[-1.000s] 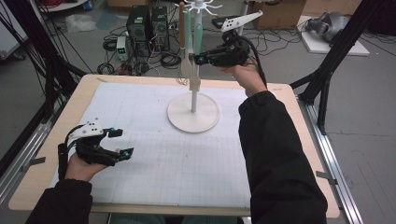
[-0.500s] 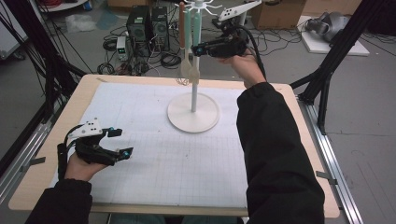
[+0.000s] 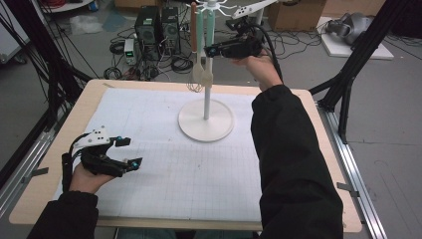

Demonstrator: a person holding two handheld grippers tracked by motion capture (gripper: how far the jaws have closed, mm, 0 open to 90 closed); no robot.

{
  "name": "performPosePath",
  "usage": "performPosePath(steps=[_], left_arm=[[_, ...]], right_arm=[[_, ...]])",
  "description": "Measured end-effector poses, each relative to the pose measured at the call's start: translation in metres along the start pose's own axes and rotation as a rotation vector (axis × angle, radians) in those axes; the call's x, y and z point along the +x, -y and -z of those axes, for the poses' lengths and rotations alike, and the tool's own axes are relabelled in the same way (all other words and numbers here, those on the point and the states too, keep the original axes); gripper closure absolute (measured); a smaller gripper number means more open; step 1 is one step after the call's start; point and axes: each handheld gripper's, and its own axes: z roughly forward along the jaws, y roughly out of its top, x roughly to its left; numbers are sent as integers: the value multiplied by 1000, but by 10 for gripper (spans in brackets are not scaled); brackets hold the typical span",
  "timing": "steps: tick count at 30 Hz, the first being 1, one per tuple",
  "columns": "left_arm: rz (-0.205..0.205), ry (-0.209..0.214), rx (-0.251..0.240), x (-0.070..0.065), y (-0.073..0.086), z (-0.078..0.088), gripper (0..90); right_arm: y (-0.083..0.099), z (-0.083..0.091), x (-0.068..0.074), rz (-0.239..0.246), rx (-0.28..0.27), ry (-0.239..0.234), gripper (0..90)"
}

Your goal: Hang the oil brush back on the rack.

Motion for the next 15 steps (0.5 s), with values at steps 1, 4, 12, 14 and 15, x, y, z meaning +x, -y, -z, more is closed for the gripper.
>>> performPosePath(steps=[1,4,12,14,15], left_arm=[[1,0,-1,0,0,0,123],[-2,-1,1,0,0,1,123],[-3,0,2,-1,0,1,123],[-1,0,3,-1,0,1,123],[1,-2,4,-1,0,1,123]], right_arm=[[0,0,0,-5,-2,3,835],[2,-1,0,-8,-6,2,828],[13,8,4,-22,-23,51,686],[18,11,5,-29,-31,74,626],[21,14,5,-40,-38,73,617]])
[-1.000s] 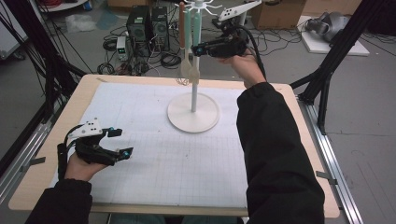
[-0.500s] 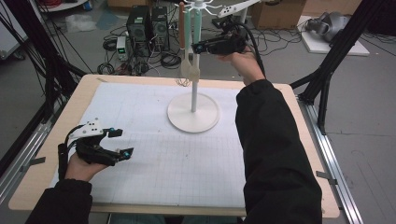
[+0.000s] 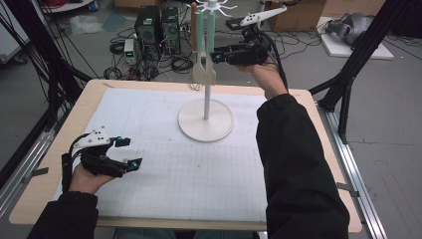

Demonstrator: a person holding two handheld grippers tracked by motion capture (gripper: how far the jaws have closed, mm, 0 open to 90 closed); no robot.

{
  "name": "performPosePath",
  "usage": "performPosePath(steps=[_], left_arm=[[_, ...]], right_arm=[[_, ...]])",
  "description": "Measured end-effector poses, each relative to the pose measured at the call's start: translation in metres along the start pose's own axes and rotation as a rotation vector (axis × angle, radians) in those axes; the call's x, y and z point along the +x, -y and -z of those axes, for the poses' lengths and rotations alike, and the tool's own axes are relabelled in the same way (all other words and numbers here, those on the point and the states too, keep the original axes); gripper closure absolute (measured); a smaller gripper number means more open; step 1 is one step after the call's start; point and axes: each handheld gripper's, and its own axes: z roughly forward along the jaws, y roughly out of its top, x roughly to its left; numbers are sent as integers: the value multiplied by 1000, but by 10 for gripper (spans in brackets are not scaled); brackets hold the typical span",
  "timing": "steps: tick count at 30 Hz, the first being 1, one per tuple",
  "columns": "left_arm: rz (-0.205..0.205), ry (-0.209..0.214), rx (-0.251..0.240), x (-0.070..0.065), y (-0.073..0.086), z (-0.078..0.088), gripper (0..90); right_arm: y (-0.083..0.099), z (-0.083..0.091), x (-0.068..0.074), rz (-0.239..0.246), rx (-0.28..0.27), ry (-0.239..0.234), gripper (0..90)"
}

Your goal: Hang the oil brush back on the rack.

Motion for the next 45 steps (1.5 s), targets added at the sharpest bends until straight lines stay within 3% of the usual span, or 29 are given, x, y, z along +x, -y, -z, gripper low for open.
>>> performPosePath(steps=[9,17,28,45], left_arm=[[-2,-1,9,-1,0,-2,123],[3,0,12,-1,1,-2,123],[0,0,12,-1,1,-3,120],[3,-2,16,-1,1,-3,115]], right_arm=[[23,15,9,-21,-32,67,441],[47,13,18,-30,-40,68,344],[73,14,27,-40,-51,71,291],[112,20,37,-62,-55,120,200]])
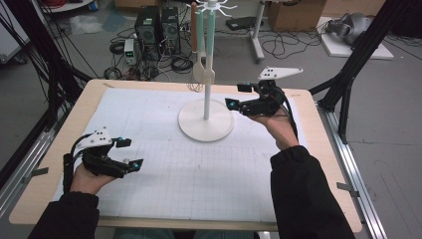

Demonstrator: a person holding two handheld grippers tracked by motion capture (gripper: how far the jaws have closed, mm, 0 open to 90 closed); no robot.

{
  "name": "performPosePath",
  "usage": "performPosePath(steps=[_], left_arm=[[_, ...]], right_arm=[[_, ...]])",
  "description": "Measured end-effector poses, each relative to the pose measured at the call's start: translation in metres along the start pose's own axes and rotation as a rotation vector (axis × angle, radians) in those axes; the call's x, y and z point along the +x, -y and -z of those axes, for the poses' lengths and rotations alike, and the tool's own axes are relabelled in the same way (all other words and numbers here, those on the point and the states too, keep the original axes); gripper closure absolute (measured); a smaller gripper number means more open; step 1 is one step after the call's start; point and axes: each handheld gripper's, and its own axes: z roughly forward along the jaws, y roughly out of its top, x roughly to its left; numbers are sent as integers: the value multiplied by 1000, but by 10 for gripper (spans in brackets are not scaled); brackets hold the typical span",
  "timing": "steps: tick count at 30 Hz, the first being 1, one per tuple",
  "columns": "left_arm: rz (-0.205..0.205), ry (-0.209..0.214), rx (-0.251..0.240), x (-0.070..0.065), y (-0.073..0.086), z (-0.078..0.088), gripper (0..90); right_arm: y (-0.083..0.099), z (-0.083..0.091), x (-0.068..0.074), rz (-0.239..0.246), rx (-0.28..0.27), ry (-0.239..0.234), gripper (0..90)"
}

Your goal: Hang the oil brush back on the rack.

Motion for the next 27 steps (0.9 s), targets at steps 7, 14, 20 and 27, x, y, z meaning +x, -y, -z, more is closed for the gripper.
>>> performPosePath(steps=[7,14,20,27], left_arm=[[5,-4,3,0,0,-1,97],[8,-10,7,0,1,-2,82],[10,-11,7,1,1,-2,73],[12,-14,8,1,1,-2,66]], right_arm=[[16,1,5,-7,10,-2,185],[29,2,10,-4,15,4,168],[42,2,14,-1,27,12,160],[54,3,18,0,36,26,149]])
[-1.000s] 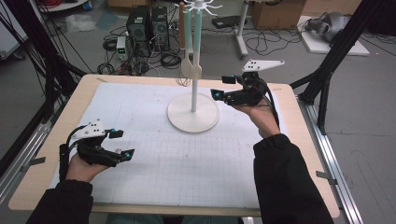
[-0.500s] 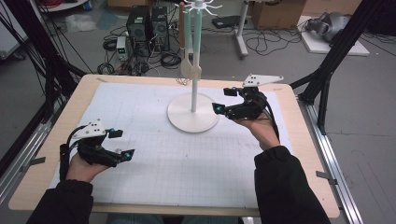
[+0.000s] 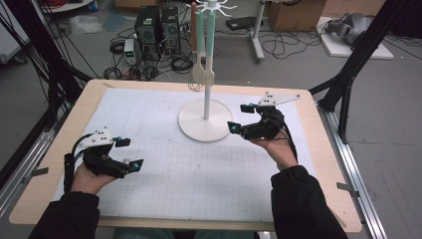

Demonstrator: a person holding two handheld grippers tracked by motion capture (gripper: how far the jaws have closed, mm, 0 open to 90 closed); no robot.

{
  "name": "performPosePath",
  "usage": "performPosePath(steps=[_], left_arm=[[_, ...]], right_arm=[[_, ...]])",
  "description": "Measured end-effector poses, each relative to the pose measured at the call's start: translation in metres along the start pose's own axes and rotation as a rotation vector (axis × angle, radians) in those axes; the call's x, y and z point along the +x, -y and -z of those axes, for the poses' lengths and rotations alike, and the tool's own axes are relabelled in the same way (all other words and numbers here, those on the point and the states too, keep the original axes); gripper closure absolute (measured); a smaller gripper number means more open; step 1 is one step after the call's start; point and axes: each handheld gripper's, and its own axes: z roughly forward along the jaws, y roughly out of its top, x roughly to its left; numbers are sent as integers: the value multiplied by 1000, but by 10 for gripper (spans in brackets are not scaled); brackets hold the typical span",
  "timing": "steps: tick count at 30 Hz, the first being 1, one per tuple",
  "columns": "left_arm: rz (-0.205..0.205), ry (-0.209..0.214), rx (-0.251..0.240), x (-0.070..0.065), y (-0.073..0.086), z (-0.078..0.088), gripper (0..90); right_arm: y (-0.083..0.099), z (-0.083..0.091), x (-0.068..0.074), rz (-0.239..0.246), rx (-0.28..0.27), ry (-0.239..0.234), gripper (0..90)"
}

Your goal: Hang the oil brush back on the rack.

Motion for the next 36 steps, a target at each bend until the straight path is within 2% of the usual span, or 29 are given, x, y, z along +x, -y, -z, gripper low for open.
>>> performPosePath(steps=[17,27,36], left_arm=[[3,3,6,0,1,-2,61],[2,5,7,0,1,-2,60],[2,5,11,0,1,-3,49]], right_arm=[[36,-1,9,-21,17,7,146],[51,4,10,-28,13,35,122],[66,6,12,-36,31,54,116]])
